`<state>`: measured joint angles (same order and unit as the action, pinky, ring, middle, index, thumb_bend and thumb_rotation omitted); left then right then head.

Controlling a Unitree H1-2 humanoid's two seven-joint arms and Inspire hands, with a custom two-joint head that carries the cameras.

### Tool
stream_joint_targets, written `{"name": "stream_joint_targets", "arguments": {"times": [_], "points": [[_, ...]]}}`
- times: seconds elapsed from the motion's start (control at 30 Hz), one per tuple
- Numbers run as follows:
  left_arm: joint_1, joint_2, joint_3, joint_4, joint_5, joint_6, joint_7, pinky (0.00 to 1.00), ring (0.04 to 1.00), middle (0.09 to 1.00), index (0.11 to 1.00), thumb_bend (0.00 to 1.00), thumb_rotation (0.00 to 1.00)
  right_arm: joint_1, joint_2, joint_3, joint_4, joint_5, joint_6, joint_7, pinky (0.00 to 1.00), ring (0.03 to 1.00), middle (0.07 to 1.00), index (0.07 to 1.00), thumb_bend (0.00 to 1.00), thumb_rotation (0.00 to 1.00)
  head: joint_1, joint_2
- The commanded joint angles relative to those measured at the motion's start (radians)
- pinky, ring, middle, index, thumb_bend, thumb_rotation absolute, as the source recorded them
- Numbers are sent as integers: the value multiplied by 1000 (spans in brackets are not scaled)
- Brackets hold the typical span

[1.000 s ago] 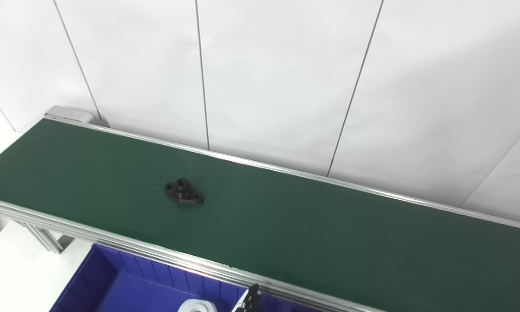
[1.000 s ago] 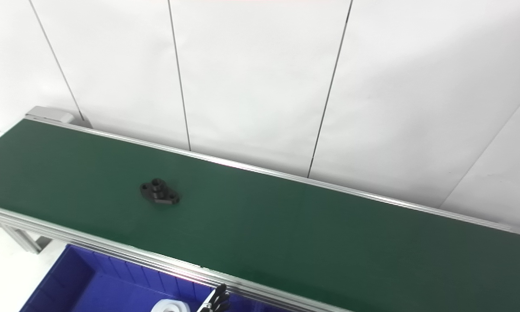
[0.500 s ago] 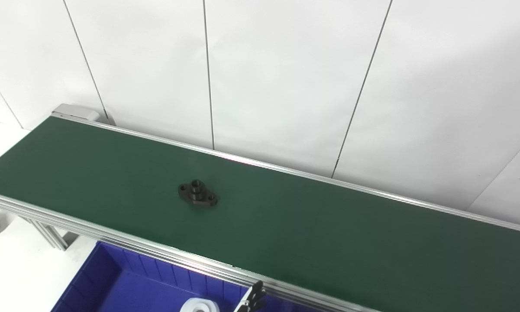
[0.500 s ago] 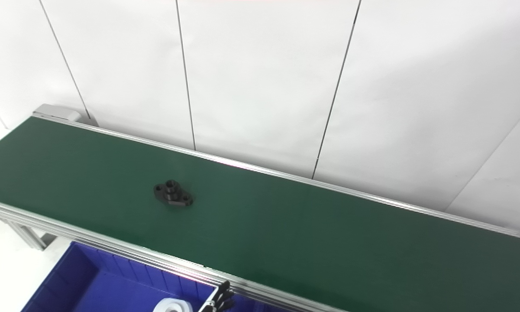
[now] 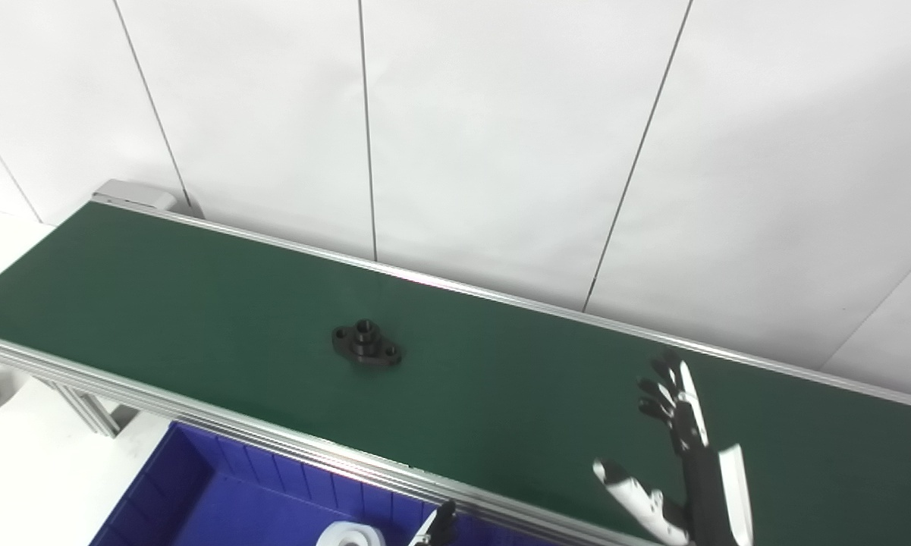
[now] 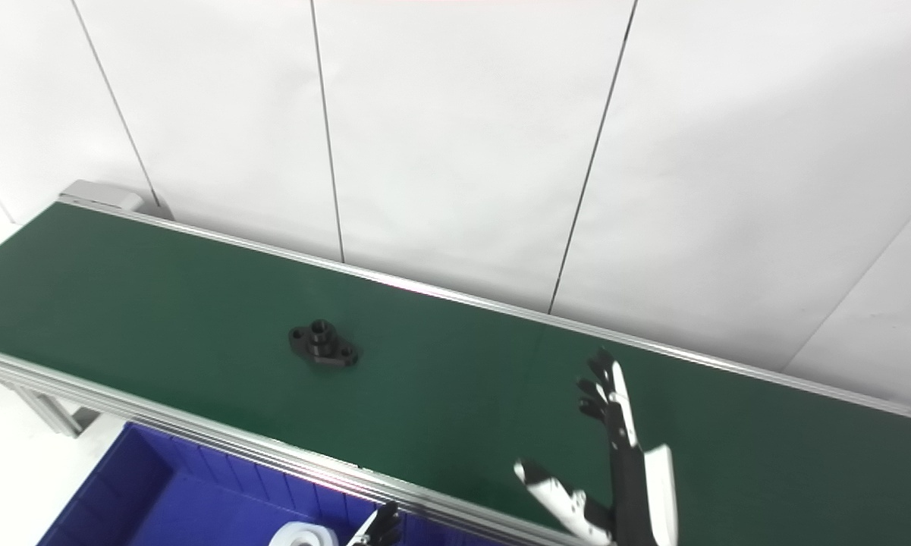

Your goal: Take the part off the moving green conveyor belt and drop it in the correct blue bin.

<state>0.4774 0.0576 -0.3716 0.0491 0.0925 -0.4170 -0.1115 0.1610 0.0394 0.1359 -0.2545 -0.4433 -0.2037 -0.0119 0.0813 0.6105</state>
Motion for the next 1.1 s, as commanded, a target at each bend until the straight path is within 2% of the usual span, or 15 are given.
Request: {"name": "stream_joint_targets", "arguments": {"times": [0.0,0.1,0.2,0.27,0.37,0.47,0.53,0.57,0.6,0.67,0.7,0.8,0.97,1.07], "points": [[0,8,-5,-39,-4,16,-22,862,973,998,1000,869,746,-71,9,15,-20,-32,45,12,788,852,926,945,840,704,-5,-2],[12,16,-6,-64,13,74,-34,857,982,995,1000,888,759,-146,9,39,1,-81,95,27,755,847,927,948,873,703,-10,-8],[22,15,-1,-81,21,97,-33,868,988,992,1000,864,759,-199,12,58,24,-96,135,37,755,852,931,951,911,662,-9,-9],[21,19,2,-77,21,69,-34,857,979,986,1000,852,745,-255,12,75,63,-123,166,42,728,852,936,954,924,650,-9,-11],[19,27,-2,-77,21,53,-42,814,955,983,1000,863,732,-338,7,103,139,-192,214,37,711,861,943,954,955,689,-15,-11],[15,25,-5,-68,10,40,-44,797,953,983,1000,876,722,-410,1,132,219,-258,250,26,672,839,935,951,987,743,-20,-11],[15,21,-8,-61,6,28,-44,764,952,983,1000,883,723,-458,6,147,271,-291,284,25,648,808,912,944,999,729,-25,-9],[15,20,-9,-59,6,23,-44,767,951,980,1000,884,725,-469,8,152,283,-299,295,24,635,789,895,937,1000,713,-25,-9],[15,18,-11,-56,1,19,-46,835,973,985,1000,879,724,-495,13,165,309,-318,314,28,632,777,880,927,999,700,-27,-7],[16,14,-15,-54,-8,16,-51,878,986,989,1000,875,723,-541,17,192,354,-350,345,37,633,773,874,921,997,694,-26,-4],[17,11,-17,-54,-11,16,-53,950,995,996,1000,875,715,-560,17,204,371,-362,357,42,640,778,869,913,1000,689,-26,-4],[20,0,-26,-54,-8,11,-54,998,1000,1000,1000,884,709,-623,15,241,438,-394,382,42,646,783,856,899,1000,682,-19,-3],[26,-21,-38,-54,23,4,-45,971,1000,997,1000,878,707,-689,28,261,526,-378,417,53,634,773,852,899,1000,702,-2,-1],[33,-27,-45,-67,47,5,-38,920,1000,1000,1000,863,719,-718,37,267,579,-371,435,63,579,744,853,903,1000,713,8,2]]}}
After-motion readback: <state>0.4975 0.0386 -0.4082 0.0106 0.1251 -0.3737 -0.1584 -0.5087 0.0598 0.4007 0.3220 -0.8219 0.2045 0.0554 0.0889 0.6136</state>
